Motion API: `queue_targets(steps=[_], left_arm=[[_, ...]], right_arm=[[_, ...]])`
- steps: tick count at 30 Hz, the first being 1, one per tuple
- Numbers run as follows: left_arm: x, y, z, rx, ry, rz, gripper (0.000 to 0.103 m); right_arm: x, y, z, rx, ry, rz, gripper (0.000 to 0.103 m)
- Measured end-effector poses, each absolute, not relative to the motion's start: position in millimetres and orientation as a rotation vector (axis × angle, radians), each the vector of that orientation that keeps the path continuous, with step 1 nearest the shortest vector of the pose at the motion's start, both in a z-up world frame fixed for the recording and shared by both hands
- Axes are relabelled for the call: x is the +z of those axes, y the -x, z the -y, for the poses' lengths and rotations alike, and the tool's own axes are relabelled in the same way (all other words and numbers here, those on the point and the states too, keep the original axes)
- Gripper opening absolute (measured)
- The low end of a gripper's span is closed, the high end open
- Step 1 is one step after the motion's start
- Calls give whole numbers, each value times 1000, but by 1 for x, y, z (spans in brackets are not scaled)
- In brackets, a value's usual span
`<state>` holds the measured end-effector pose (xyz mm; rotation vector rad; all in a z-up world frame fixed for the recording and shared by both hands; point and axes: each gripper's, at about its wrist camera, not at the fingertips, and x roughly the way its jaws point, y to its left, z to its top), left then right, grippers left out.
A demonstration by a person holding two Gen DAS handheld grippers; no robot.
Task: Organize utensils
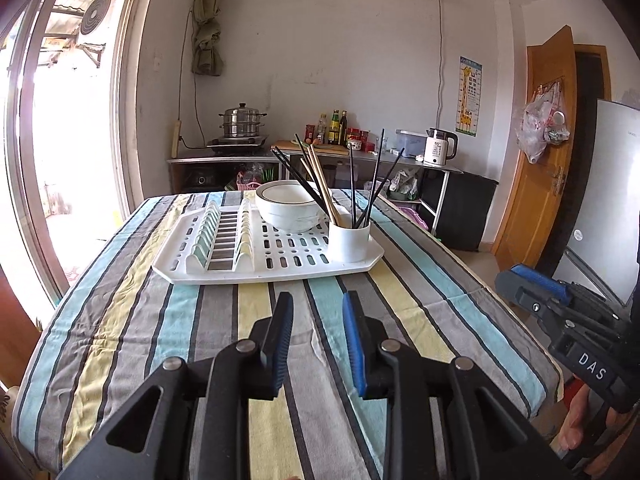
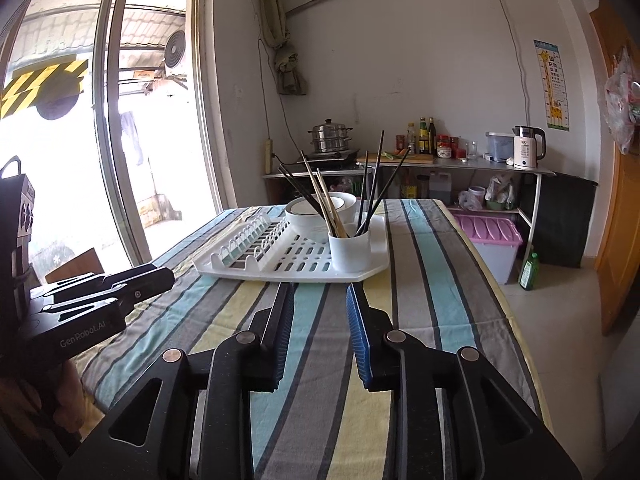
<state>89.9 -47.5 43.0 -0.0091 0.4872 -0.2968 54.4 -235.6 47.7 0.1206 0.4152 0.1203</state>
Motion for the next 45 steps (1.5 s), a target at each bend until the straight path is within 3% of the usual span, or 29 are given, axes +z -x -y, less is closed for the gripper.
queue_targets(steps=[13, 45], left_arm=[[17, -58, 41, -298, 11, -513, 27], [13, -58, 46, -288, -13, -516, 27]], right_arm=[[37, -23, 228, 97, -82, -411, 29], [32, -26, 224, 103, -77, -438, 30]])
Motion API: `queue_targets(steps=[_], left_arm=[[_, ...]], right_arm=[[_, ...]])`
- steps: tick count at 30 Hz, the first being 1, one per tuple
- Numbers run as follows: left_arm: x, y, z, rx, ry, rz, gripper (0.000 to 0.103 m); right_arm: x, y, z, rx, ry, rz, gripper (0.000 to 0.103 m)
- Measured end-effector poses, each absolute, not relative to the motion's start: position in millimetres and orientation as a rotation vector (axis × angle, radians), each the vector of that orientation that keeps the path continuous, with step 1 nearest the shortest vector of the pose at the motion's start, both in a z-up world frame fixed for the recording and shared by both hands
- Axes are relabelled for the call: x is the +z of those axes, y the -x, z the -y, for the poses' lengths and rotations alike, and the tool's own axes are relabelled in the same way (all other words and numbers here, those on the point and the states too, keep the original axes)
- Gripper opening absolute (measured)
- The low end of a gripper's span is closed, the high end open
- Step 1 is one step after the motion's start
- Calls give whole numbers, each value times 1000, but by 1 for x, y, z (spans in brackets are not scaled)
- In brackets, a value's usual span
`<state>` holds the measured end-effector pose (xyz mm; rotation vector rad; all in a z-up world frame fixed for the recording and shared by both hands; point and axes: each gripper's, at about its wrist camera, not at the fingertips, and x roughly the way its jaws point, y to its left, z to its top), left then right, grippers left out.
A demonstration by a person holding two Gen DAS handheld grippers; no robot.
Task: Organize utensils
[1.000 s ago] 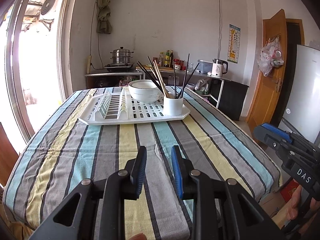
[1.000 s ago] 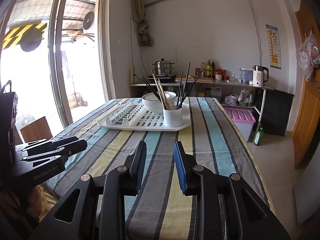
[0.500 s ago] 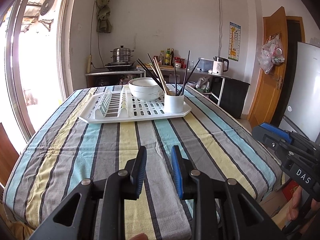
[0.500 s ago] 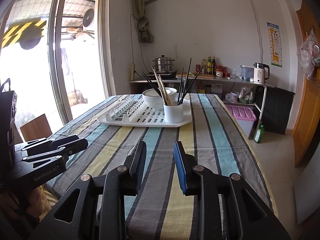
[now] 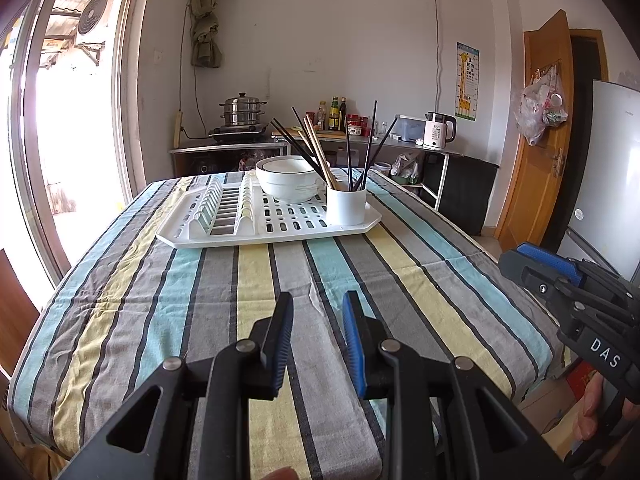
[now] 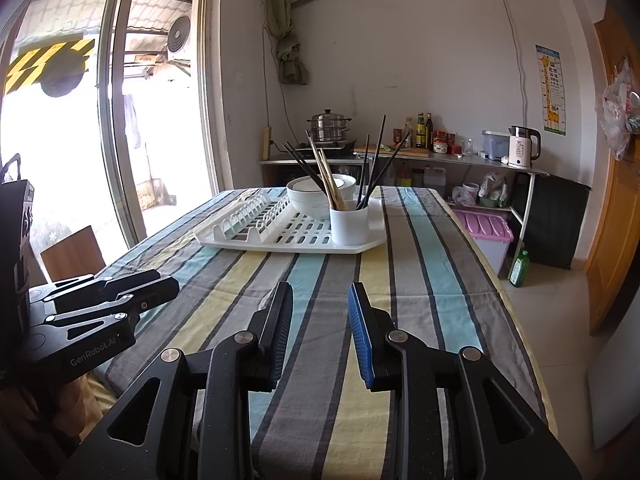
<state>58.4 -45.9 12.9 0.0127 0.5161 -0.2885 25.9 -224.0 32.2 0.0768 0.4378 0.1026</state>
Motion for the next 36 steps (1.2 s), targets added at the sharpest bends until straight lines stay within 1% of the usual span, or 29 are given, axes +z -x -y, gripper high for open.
queue_targets(steps=[36], left_arm=[[13, -56, 47, -292, -15, -517, 27]], right_arm=[[31, -26, 222, 108, -76, -443, 30]])
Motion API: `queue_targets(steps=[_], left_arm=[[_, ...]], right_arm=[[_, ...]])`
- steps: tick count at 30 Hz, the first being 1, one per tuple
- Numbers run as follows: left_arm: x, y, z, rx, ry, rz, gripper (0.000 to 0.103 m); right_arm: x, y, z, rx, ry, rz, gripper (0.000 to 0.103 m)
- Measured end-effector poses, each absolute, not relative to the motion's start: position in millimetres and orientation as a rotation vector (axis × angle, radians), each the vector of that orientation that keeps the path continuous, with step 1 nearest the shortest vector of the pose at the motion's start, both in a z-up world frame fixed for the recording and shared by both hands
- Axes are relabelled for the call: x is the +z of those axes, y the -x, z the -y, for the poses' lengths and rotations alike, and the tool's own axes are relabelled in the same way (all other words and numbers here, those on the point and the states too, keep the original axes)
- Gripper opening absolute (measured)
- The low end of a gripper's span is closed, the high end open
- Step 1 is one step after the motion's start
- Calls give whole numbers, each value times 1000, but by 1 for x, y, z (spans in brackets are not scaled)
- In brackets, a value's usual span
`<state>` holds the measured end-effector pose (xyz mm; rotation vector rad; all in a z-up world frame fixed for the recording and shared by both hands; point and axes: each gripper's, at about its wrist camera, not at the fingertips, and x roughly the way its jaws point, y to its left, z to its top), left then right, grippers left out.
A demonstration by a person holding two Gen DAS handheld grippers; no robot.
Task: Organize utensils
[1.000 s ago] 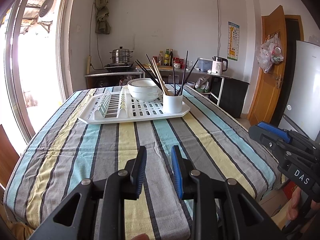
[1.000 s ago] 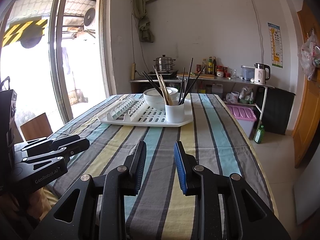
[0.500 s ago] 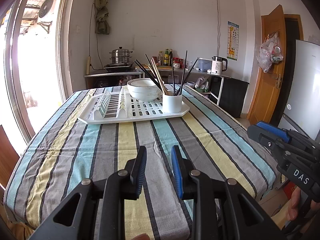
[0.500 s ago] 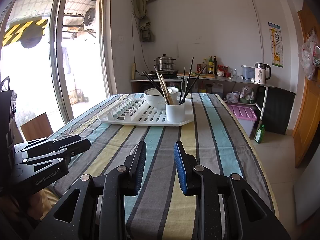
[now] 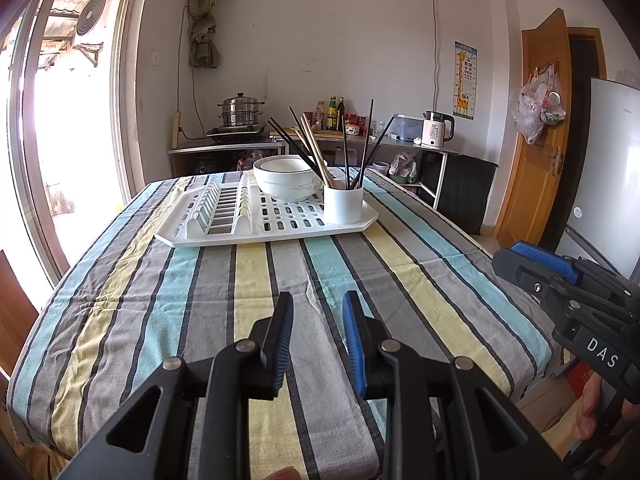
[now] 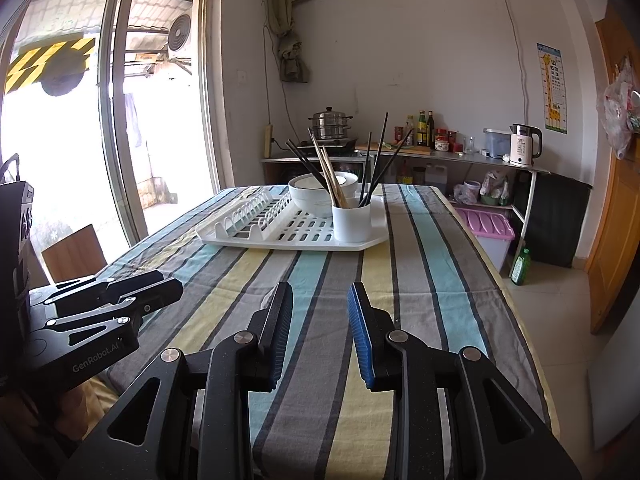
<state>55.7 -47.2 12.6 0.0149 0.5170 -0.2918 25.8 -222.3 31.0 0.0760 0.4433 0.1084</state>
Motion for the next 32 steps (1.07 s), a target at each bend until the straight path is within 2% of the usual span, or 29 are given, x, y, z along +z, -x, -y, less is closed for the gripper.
queue_targets(steps=[32], left_arm=[[2, -61, 50, -299, -18, -543, 27]], right_arm=[[28, -28, 224, 109, -73, -455, 30]])
